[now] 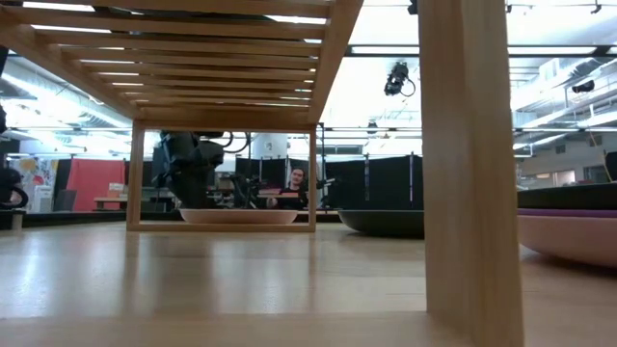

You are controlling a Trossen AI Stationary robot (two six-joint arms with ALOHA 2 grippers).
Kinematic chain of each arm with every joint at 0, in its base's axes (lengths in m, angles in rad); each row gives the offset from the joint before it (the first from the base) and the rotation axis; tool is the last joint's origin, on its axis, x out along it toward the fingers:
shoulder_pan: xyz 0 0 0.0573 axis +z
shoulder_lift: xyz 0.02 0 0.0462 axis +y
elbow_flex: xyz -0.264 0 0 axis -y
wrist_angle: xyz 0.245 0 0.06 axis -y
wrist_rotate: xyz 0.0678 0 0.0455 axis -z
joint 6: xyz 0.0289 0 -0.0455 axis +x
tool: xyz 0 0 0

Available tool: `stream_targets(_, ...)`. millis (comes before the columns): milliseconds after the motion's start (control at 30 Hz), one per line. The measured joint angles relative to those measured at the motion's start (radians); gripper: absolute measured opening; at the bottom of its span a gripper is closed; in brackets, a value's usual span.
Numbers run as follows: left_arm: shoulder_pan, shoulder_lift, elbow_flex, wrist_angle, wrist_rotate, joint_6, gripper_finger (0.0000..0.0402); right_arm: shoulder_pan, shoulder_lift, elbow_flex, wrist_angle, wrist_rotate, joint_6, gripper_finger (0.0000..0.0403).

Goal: Place and stack plates onto a shelf
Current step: Stack the top brown plate on top of the green plate on the shelf

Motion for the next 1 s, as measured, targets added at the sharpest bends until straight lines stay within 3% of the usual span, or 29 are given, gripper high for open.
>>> stream_targets(1000, -0.011, 0.032, 0.0, 0.106, -0.029, 0.013, 0.012, 0.0, 0.0, 0.0, -0.001, 0.0, 0.0, 0.0132)
